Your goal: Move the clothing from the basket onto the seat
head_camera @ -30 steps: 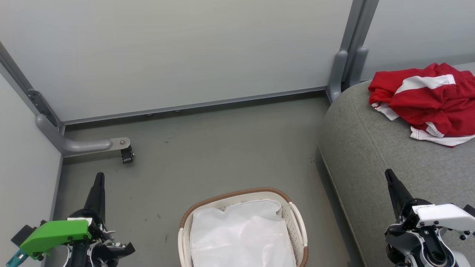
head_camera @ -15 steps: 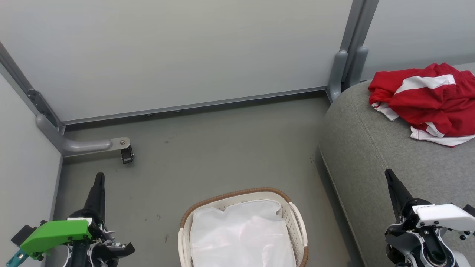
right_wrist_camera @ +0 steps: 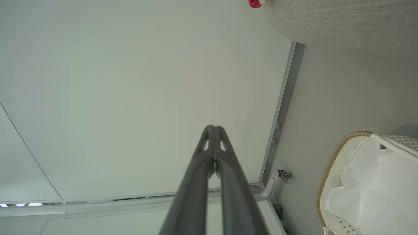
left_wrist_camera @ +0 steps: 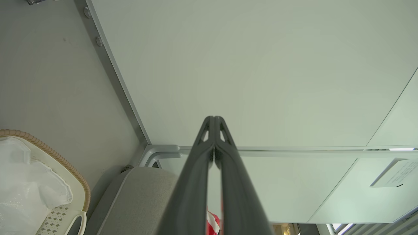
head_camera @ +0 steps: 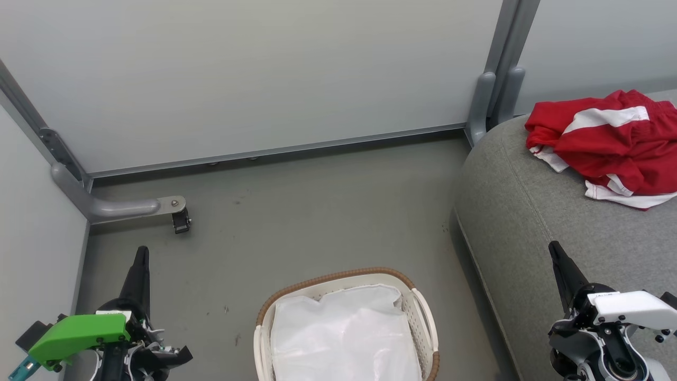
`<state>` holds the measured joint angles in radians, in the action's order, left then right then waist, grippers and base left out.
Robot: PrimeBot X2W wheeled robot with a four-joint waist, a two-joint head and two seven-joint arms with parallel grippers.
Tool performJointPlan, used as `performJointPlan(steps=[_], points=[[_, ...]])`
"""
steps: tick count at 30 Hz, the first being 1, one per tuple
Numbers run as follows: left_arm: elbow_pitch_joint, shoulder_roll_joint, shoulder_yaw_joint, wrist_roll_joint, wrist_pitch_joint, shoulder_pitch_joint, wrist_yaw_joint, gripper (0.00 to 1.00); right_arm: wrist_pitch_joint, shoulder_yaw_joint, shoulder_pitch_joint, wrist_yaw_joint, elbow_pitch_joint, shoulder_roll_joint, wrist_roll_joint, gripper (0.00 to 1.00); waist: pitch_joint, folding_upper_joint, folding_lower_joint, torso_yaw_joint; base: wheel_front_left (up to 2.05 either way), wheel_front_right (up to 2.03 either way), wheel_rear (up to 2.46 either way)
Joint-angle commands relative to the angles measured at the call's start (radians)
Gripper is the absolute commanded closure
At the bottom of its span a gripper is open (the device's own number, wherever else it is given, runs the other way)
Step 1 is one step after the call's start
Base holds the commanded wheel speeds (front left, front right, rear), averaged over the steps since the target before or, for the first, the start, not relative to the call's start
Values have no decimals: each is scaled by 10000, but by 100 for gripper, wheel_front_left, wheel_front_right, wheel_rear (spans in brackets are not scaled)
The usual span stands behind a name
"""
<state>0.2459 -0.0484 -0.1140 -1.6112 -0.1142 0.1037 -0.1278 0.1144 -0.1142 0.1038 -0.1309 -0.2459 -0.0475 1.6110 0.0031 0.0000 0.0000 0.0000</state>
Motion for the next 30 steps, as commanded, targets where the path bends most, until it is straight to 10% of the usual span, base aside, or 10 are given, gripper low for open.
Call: performJointPlan(steps=[1,30], points=[[-23,-33,-25,-34,-32,107,-58,100,28,-23,79,3,40,-52,38,100,0,0,0,1,0,0,0],[-23,-33,-24,-35,-31,107,-59,100,27,-22,79,3,39,-52,39,100,0,0,0,0,0,0,0]])
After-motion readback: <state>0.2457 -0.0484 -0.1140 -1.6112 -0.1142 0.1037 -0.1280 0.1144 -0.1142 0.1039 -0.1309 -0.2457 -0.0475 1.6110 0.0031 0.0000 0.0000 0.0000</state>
